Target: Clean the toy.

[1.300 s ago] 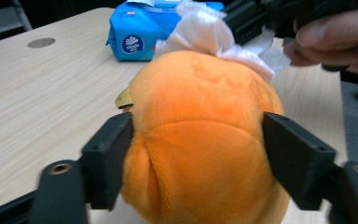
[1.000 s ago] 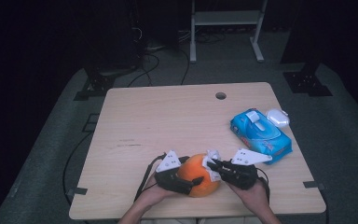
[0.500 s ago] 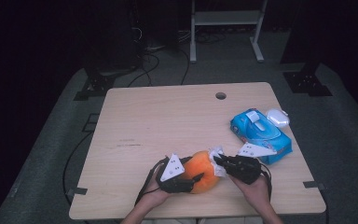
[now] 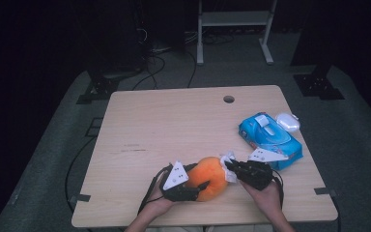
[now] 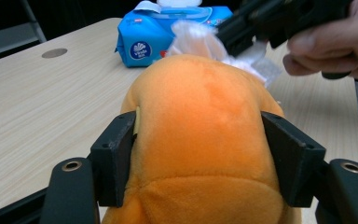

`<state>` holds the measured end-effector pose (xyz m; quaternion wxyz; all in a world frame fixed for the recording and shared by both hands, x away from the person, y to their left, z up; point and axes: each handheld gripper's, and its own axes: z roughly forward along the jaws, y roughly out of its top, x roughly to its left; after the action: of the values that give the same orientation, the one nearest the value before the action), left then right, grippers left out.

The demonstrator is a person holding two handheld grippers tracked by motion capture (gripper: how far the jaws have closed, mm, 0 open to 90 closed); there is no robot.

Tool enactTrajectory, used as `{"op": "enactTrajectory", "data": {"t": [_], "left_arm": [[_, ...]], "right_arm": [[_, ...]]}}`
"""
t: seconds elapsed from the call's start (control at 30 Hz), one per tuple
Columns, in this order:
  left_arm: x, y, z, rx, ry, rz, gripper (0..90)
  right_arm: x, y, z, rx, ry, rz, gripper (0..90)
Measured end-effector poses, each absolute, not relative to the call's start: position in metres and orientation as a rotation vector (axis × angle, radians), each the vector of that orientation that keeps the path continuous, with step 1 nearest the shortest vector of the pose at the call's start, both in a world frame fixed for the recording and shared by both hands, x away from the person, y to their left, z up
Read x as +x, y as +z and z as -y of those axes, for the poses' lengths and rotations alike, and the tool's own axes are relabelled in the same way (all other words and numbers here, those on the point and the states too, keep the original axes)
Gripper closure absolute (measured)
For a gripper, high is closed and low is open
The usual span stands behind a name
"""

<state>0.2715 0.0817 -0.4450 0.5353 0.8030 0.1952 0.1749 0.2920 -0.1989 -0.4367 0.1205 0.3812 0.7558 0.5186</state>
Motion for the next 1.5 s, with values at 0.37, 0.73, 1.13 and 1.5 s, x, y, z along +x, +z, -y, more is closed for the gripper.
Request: {"op": "enactTrajectory", "data": {"t": [0.37,0.73,1.13,1.5], "left_arm": [[0.272,-0.447,-0.081,1.902,0.416,-0.461,30.9],[0.271,-0.447,-0.082,1.906,0.416,-0.443,30.3],[0.269,-0.447,-0.08,1.916,0.426,-0.431,30.4],[0.265,-0.446,-0.078,1.931,0.445,-0.399,30.6]], "right_arm": [[0.288,-0.43,0.191,1.053,1.587,-2.218,81.2],[0.283,-0.421,0.188,1.028,1.612,-2.203,81.2],[0.295,-0.439,0.2,1.146,1.556,-2.21,81.1],[0.289,-0.425,0.19,1.057,1.561,-2.22,80.8]]}}
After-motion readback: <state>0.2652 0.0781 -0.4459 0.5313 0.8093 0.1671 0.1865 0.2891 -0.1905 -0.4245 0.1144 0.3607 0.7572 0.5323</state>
